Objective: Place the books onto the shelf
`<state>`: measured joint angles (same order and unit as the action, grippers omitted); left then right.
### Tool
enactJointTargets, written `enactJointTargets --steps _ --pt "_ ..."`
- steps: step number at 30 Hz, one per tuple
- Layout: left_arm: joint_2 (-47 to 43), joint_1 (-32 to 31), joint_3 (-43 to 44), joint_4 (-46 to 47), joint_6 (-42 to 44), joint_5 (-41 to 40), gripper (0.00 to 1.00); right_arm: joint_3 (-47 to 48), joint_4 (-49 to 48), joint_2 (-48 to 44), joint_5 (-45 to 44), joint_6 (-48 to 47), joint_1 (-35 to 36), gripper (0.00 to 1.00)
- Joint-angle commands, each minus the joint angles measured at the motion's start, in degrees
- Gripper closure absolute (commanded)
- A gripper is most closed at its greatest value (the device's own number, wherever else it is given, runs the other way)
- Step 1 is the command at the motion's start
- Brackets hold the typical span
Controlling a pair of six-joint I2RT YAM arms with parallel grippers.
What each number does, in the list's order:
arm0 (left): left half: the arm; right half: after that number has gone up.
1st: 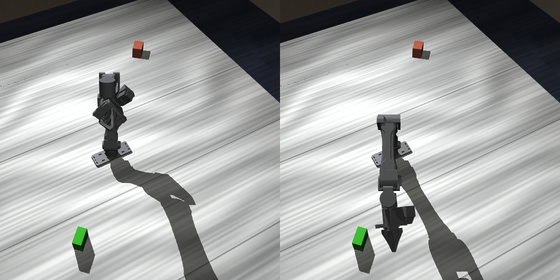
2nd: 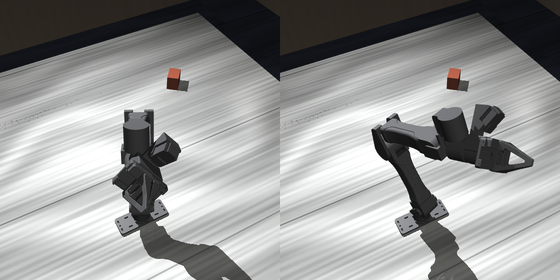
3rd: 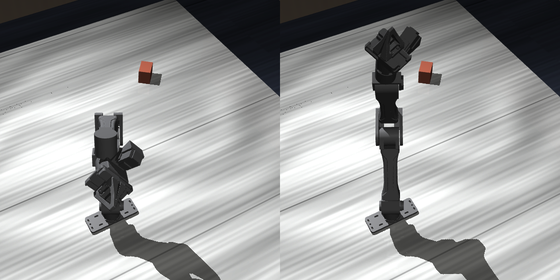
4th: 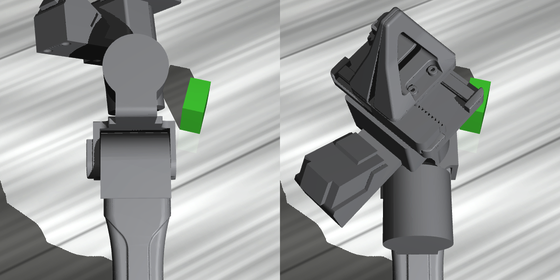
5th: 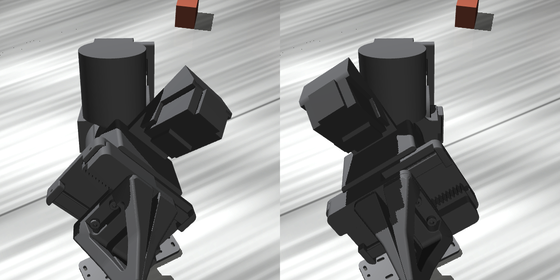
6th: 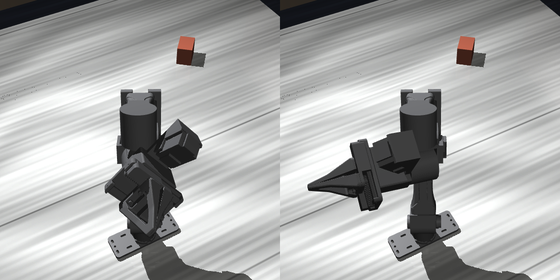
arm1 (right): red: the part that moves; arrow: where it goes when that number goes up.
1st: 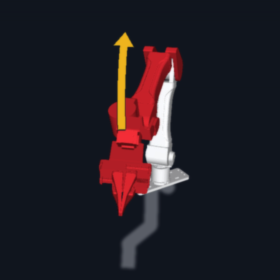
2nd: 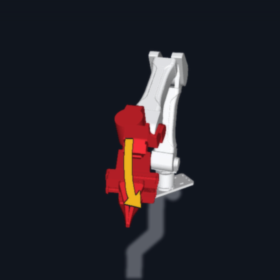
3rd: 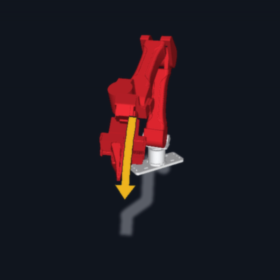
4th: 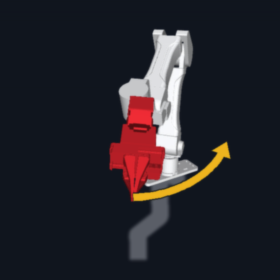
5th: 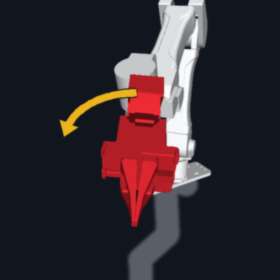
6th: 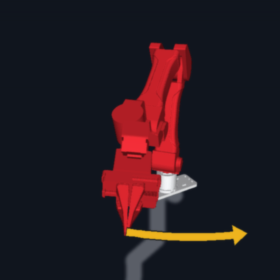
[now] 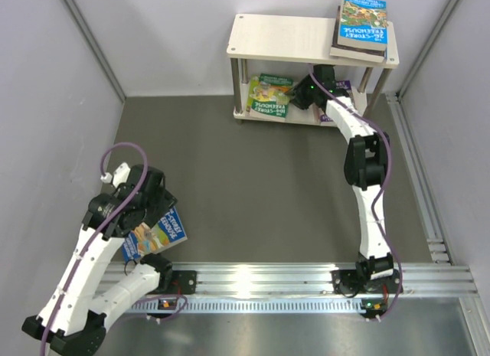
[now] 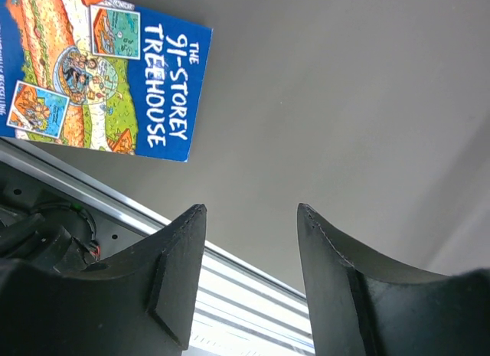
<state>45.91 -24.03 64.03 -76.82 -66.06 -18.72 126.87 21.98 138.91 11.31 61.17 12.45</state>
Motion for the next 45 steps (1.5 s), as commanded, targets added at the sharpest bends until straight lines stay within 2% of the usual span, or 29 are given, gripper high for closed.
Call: enactJointTargets --steps 1,6,18,21,26,30,31,34,37,38,40,42,44,45 --pt "-0.2 0.1 2.5 -3.5 1.2 -2.2 0.44 4.7 -3.4 1.2 -0.3 0.6 2.1 0.59" --pt "-0.6 0.1 2.7 -4.3 1.4 -2.4 0.43 4.9 -4.3 2.0 -0.1 1.8 3.3 0.6" --pt "-3.0 0.1 2.0 -6.2 -0.1 -1.8 0.43 2.0 -16.8 2.8 3.4 4.5 3.6 0.52" --pt "-3.3 0.1 1.9 -6.3 -0.4 -1.8 0.44 -3.0 -19.2 -0.3 4.2 2.4 3.5 0.45" --pt "-4.2 0.1 0.9 -5.7 -1.1 -1.7 0.43 -21.7 -25.7 -13.1 3.2 -1.4 2.9 0.36" --pt "-4.8 0.1 -2.8 -2.6 -1.5 0.0 0.41 -33.7 -26.8 -23.7 2.1 -5.0 3.2 0.16" --pt "-4.7 0.1 -3.3 -1.9 -1.2 0.8 0.41 -38.8 -27.7 -28.3 1.7 -5.4 3.3 0.13" --pt "-3.3 0.1 -4.1 0.3 -0.6 1.2 0.41 -46.1 -25.6 -36.0 1.3 -8.0 4.0 0.02" --pt "-0.8 0.1 -4.3 1.1 0.1 0.4 0.33 -49.9 -22.2 -41.6 2.5 -11.4 6.0 0.0" --pt "0.7 0.1 -4.5 1.1 0.2 -0.2 0.26 -50.7 -17.8 -42.6 3.1 -13.4 6.8 0.0" --pt "2.7 0.1 -5.5 1.2 0.6 -0.6 0.2 -53.3 -15.1 -45.3 4.9 -15.2 9.4 0.0" --pt "6.7 0.4 -6.2 1.6 1.5 -0.8 0.1 -57.9 -13.7 -47.8 6.8 -15.6 11.7 0.0" --pt "11.4 1.7 -6.5 1.0 2.3 -1.1 0.04 -61.2 -13.7 -49.3 7.9 -14.7 12.9 0.0" --pt "12.7 4.8 -6.7 1.2 4.6 -0.2 0.02 -63.7 -13.7 -50.5 8.9 -14.7 14.2 0.0"
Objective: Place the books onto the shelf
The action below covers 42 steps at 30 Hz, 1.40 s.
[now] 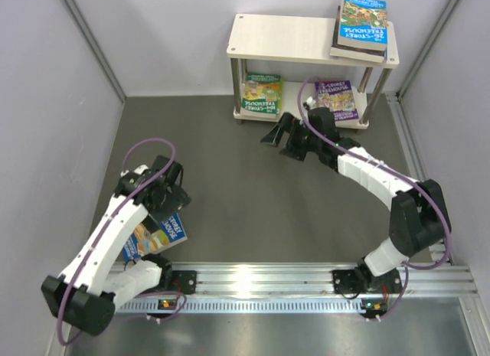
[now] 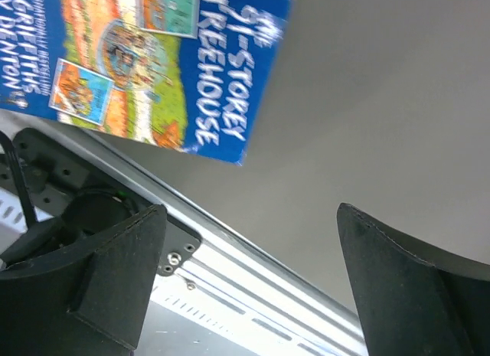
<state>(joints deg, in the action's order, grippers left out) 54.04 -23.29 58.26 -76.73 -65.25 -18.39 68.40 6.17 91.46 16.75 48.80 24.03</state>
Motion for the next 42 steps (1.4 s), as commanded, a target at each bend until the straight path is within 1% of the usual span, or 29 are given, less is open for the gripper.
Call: enactJointTargets --steps 1,2,3,4,5,6,7,8,9,11,12,16,20,21,25,29,31,36,37,38,39,40,41,42 --pt "5.7 6.4 -1.1 1.6 5.4 0.3 0.02 -6.2 2.3 -3.7 4.1 -2.4 3.1 0.0" --pt "7.0 8.9 -1.7 3.8 7.5 1.6 0.02 -7.0 2.4 -4.1 4.7 -2.7 3.4 0.0" --pt "7.3 15.0 -2.2 5.4 9.8 4.8 0.02 -8.0 3.2 -5.1 5.8 -2.8 3.7 0.0" --pt "7.5 18.3 -2.6 7.5 14.7 7.1 0.02 -8.4 3.8 -5.7 6.3 -2.9 3.8 0.0" --pt "7.9 21.8 -3.2 9.9 17.0 8.7 0.02 -8.6 4.1 -6.2 6.6 -3.4 4.0 0.0" --pt "8.2 29.5 -3.3 10.5 19.2 9.9 0.02 -8.8 4.5 -6.6 7.4 -3.6 4.4 0.0" --pt "8.5 33.2 -3.4 11.0 23.0 12.7 0.02 -8.8 5.9 -7.7 7.8 -3.9 4.7 0.0" --pt "9.3 36.5 -3.5 11.6 24.5 13.4 0.02 -8.8 6.6 -8.3 7.9 -4.2 5.0 0.0" --pt "9.8 37.4 -3.1 11.4 24.1 11.5 0.02 -9.2 7.1 -9.4 8.4 -4.3 5.2 0.0" --pt "9.9 38.5 -2.9 11.5 23.0 10.4 0.02 -9.9 8.4 -10.5 8.9 -4.6 5.6 0.0" --pt "9.4 40.8 -3.4 12.3 22.5 10.4 0.02 -10.3 8.9 -11.0 9.3 -4.7 5.6 0.0" --pt "7.8 44.1 -8.1 14.8 20.1 9.5 0.02 -11.7 12.3 -14.2 10.5 -5.4 5.7 0.0" --pt "5.3 45.7 -17.0 22.0 17.5 16.2 0.02 -13.1 14.1 -16.0 11.1 -5.9 7.0 0.0" --pt "4.9 45.8 -17.7 22.7 16.7 15.9 0.02 -13.5 14.4 -16.3 11.1 -6.1 7.2 0.0" --pt "4.1 46.8 -17.7 23.5 17.1 12.9 0.02 -13.8 17.0 -16.7 10.8 -7.9 8.8 0.0" --pt "3.7 51.1 -17.8 23.8 16.2 12.3 0.02 -14.0 19.0 -16.6 10.1 -8.8 11.0 0.0" --pt "4.1 52.2 -18.1 24.3 15.1 11.8 0.02 -14.0 19.9 -16.6 9.7 -9.0 11.8 0.0" --pt "5.3 59.3 -19.0 25.7 12.5 10.3 0.02 -14.5 21.9 -17.1 9.1 -9.0 13.7 0.0" --pt "6.0 60.5 -19.0 25.8 12.7 8.9 0.02 -14.6 22.8 -17.3 8.9 -9.0 13.8 0.0" --pt "6.4 63.6 -18.8 25.7 13.0 8.4 0.02 -14.7 23.0 -17.6 8.8 -9.0 14.1 0.0" --pt "7.0 65.5 -18.9 27.1 14.3 9.1 0.02 -14.9 23.4 -18.3 8.6 -9.0 14.3 0.0" --pt "8.2 67.7 -19.7 28.2 15.1 11.8 0.02 -14.9 23.9 -18.5 8.5 -9.0 14.4 0.0" --pt "9.1 71.6 -19.5 28.6 15.5 12.5 0.02 -15.0 24.3 -18.9 8.4 -9.1 14.6 0.0" --pt "10.8 73.4 -19.5 29.8 16.6 13.0 0.02 -15.1 24.7 -19.0 8.4 -9.3 14.6 0.0"
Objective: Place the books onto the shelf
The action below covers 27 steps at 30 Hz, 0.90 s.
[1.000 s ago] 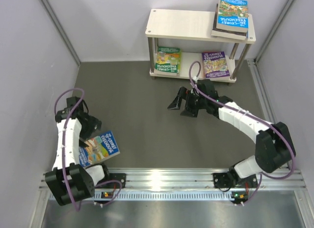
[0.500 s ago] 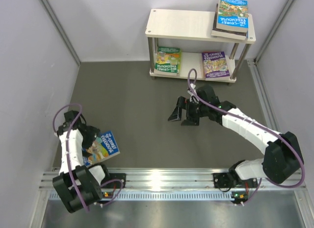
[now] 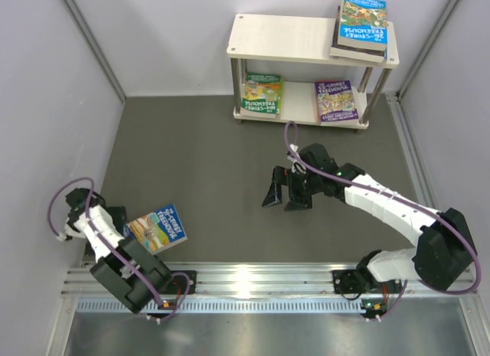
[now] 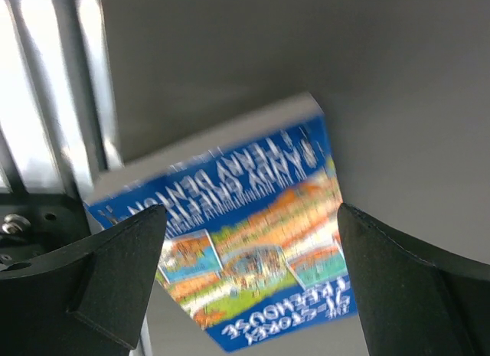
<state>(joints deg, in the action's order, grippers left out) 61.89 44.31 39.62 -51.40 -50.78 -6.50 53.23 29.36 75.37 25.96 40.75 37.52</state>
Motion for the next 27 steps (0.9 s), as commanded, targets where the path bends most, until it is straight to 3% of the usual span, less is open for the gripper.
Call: enactJointTargets --steps 1,5,10,18,21,25,27 --pt "3.8 7.4 -0.8 5.2 2.8 1.8 0.02 0.1 1.8 -3.2 -0.9 -1.5 1.2 0.0" --pt "6.3 13.4 -1.4 7.5 3.9 3.2 0.02 -0.4 3.2 -4.0 -1.0 -2.2 1.2 0.0" --pt "5.3 13.4 -3.4 9.9 3.2 6.1 0.03 -0.5 3.4 -3.4 -1.3 -2.6 1.2 0.0" --pt "3.5 8.2 -6.6 11.7 -0.2 5.4 0.04 0.1 2.1 -0.2 -1.3 -3.0 1.2 0.0" --pt "4.6 0.7 -8.8 13.3 -4.5 6.2 0.06 0.7 1.7 0.6 -1.5 -3.1 1.3 0.0" --pt "3.8 -17.7 -9.4 14.4 -13.3 3.9 0.06 1.0 1.2 1.4 -1.8 -3.0 1.1 0.0" --pt "4.1 -22.4 -9.1 15.8 -17.1 4.3 0.06 0.8 0.8 1.4 -2.0 -3.0 0.9 0.0"
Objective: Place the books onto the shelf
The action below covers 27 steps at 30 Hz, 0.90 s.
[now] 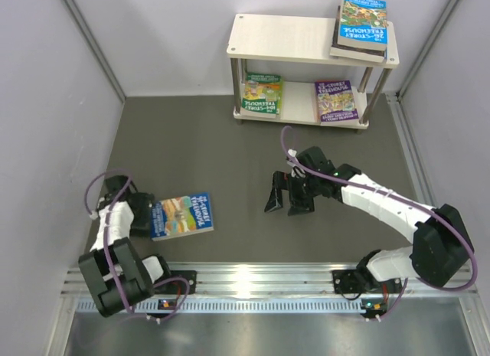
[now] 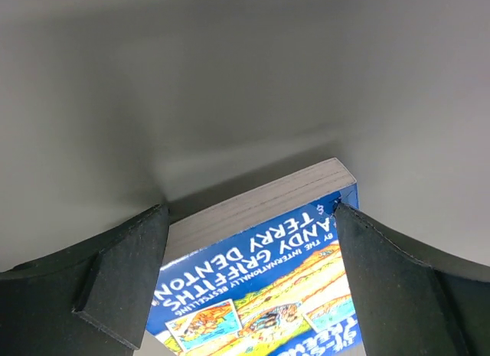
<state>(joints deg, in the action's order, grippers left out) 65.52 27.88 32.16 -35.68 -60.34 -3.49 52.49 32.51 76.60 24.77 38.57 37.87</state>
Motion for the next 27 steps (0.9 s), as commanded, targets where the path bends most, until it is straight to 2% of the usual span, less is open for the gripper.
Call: enactJointTargets --steps 1,3,4,6,7,13,16,20,23,27 --pt "0.9 -10.2 -1.2 0.5 -8.4 1.3 0.06 1.4 -2.6 0.0 -1.0 -0.9 0.1 0.0" --pt "3.6 -14.6 0.8 1.1 -9.6 1.4 0.07 0.9 -3.6 0.2 -1.0 -0.6 -0.4 0.0" --pt "4.7 -19.4 1.8 1.7 -9.6 1.2 0.07 0.3 -4.0 0.3 -1.0 -0.5 -1.0 0.0" --pt "8.5 -24.5 4.3 3.2 -9.3 1.3 0.07 -0.2 -5.5 0.6 -0.8 -0.1 -1.6 0.0" --pt "10.0 -29.6 5.3 4.4 -9.2 1.5 0.07 -0.5 -6.1 0.9 -0.6 0.1 -2.0 0.0" --pt "23.5 -46.2 18.1 4.2 -7.7 2.3 0.08 -1.5 -9.8 3.4 -0.8 1.1 -2.4 0.0" --pt "26.2 -49.5 24.8 0.3 -5.7 0.7 0.08 -1.3 -11.2 5.4 -1.5 0.9 -2.6 0.0" --pt "22.6 -49.4 33.0 -6.9 -2.0 -4.6 0.08 0.9 -11.6 8.7 -2.0 -0.9 -3.5 0.0" --pt "20.6 -49.3 39.1 -15.6 -0.3 -9.5 0.07 3.8 -11.6 11.6 -2.3 -2.6 -4.6 0.0" --pt "17.3 -49.3 40.4 -20.6 0.1 -9.4 0.07 8.6 -11.5 16.6 -2.2 -4.4 -6.0 0.0"
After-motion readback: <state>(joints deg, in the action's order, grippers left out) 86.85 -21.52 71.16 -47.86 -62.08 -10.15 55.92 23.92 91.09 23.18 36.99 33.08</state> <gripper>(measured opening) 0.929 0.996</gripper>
